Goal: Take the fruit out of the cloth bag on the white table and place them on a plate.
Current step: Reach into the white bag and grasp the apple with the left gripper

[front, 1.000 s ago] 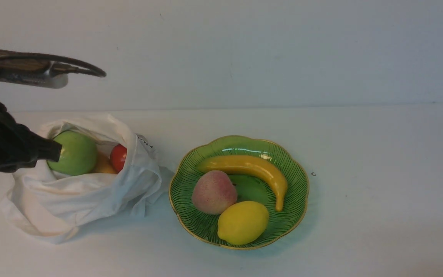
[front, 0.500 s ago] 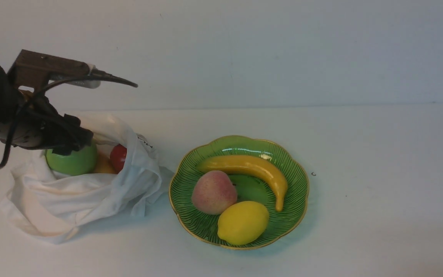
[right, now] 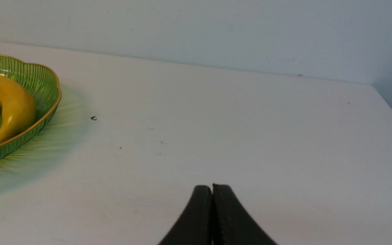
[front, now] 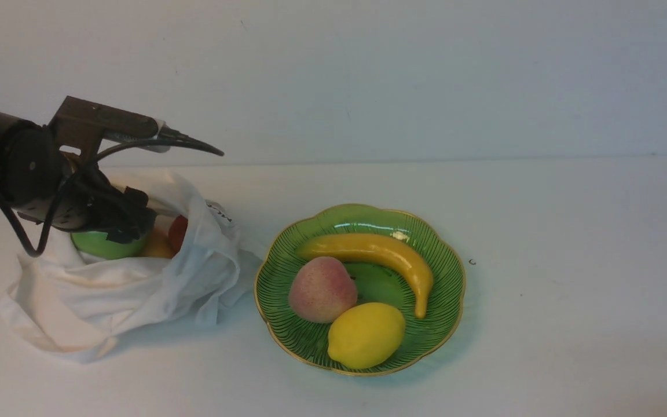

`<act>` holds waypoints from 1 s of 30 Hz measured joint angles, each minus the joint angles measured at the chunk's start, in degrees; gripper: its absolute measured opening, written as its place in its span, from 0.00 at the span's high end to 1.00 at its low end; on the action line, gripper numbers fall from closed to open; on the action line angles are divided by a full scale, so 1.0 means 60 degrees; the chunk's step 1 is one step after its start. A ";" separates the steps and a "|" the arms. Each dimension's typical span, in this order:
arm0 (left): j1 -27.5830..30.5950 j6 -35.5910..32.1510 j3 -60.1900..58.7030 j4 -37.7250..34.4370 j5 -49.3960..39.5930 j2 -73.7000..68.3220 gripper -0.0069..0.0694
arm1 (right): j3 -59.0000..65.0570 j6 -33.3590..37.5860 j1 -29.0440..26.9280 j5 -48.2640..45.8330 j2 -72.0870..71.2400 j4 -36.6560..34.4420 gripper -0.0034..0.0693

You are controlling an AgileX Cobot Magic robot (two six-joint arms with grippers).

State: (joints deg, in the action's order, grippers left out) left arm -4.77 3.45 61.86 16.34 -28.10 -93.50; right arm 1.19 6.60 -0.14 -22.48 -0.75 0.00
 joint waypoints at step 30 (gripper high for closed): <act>0.0000 0.0531 0.0031 -0.0773 -0.1806 0.1398 0.92 | 0.0000 0.0000 0.0000 0.0000 0.0000 0.0000 0.97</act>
State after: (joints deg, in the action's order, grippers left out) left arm -4.77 6.63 62.05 11.70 -38.93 -85.11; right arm 1.19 6.60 -0.14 -22.48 -0.75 0.00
